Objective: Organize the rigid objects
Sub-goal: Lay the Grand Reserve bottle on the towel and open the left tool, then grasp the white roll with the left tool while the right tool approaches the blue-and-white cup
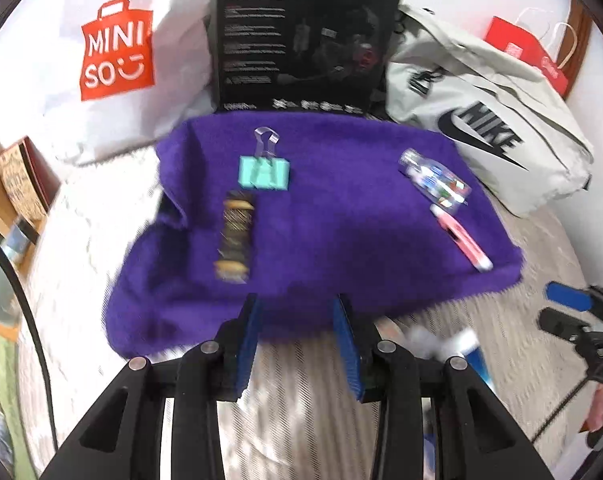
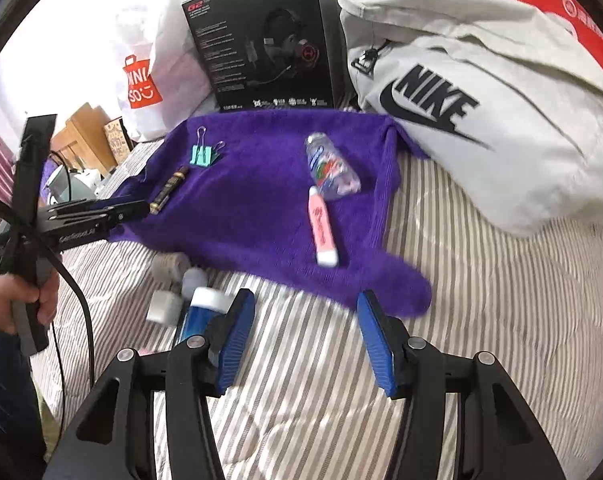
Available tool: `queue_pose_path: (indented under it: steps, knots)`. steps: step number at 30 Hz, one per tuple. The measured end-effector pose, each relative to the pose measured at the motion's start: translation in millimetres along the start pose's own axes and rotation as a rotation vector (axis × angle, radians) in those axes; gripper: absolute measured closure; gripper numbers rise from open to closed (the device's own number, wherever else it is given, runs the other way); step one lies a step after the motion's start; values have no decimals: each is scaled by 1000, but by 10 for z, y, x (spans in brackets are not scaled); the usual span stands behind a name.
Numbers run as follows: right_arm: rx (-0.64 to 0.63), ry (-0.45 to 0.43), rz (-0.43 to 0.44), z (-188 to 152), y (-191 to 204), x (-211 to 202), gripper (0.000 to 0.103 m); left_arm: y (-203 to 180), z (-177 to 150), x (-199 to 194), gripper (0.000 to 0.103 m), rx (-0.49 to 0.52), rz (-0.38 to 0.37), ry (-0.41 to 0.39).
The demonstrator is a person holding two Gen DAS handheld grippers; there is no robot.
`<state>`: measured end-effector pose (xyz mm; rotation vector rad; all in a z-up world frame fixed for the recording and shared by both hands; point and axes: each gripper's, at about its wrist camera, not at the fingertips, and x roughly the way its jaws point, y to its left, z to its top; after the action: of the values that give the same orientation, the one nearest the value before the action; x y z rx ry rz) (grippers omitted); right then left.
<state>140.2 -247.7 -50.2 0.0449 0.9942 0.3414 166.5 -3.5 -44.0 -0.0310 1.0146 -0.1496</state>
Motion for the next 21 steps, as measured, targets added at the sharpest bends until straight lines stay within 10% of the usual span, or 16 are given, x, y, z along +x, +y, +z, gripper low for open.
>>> queue_pose_path:
  steps: [21]
  knots:
    - [52, 69, 39, -457, -36, -43, 49, -344, -146, 347, 63, -67, -21, 80]
